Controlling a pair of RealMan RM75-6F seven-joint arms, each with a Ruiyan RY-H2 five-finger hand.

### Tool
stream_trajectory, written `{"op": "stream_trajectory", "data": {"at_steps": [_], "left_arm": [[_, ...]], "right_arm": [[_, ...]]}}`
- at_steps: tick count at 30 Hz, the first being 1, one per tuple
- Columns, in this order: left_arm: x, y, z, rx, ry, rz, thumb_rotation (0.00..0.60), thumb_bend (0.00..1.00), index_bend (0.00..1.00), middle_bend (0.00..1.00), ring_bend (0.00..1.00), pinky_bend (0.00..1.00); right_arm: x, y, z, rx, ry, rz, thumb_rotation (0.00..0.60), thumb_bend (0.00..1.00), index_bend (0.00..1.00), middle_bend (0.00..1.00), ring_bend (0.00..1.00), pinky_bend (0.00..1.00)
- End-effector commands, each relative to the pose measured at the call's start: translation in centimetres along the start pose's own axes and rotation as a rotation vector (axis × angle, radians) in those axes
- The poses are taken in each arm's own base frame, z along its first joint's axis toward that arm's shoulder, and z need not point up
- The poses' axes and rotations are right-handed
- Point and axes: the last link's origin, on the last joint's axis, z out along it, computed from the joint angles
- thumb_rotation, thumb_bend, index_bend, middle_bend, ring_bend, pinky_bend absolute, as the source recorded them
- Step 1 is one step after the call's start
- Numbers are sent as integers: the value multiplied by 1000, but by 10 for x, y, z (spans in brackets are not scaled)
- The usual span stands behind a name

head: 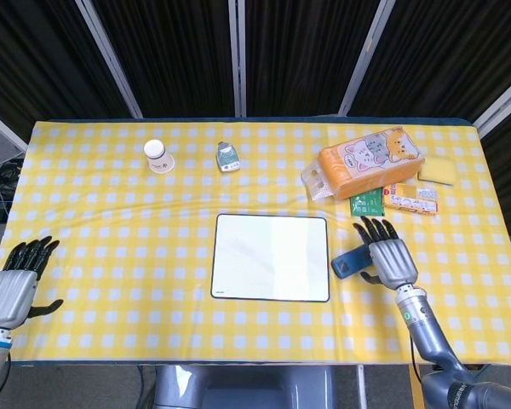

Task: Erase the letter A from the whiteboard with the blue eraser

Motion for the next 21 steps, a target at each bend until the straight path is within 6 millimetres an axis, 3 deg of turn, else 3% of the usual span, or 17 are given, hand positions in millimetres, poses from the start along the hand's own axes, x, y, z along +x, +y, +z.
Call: {"op": "stream_trajectory", "data": {"at_steps": [1,4,12,21], "left_arm": [[1,-2,-2,5,4,0,600,134,0,0,0,0],[2,-4,-5,13,14,-4,600,134,0,0,0,0],[6,-5,-12,-14,151,-80,600,129,0,0,0,0],[2,-1,-17,-37,186,-59,600,124,0,0,0,0]], "right_arm": [[7,9,-9,-28,35,13,600,67,39,0,0,0],[12,18,-22,-36,68,18,600,68,28,0,0,0],[32,61,-88,-45,322,-29,600,66,0,0,0,0],[42,70,-111,-47,370,2,600,64,0,0,0,0]]}}
